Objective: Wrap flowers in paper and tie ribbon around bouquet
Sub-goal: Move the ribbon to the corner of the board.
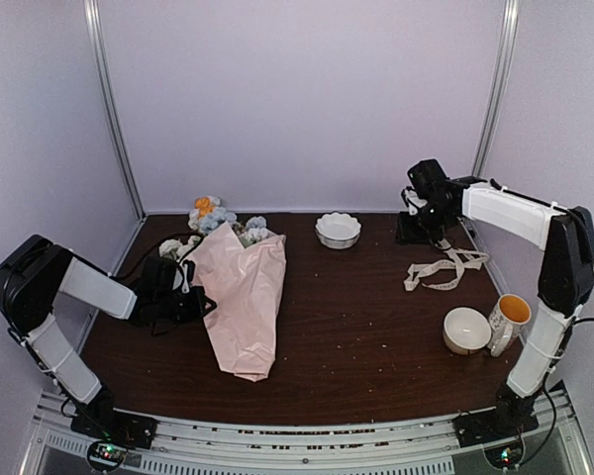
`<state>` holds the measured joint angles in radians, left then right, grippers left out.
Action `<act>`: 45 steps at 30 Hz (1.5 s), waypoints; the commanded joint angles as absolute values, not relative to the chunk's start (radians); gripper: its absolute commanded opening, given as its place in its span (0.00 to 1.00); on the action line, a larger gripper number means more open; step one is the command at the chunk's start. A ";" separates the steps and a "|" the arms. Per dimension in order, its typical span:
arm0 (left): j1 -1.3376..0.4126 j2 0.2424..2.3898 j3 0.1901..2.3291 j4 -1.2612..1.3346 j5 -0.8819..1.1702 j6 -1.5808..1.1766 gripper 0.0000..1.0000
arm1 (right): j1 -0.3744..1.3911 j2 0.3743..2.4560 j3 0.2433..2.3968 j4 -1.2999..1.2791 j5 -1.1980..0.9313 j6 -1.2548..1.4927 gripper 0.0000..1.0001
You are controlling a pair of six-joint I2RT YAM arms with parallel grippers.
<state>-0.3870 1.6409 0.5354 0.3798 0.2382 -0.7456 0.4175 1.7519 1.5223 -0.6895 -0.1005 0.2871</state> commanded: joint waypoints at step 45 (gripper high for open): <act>-0.411 1.659 0.615 0.138 0.154 -0.624 0.00 | 0.322 1.932 1.426 -0.951 -0.046 0.198 0.64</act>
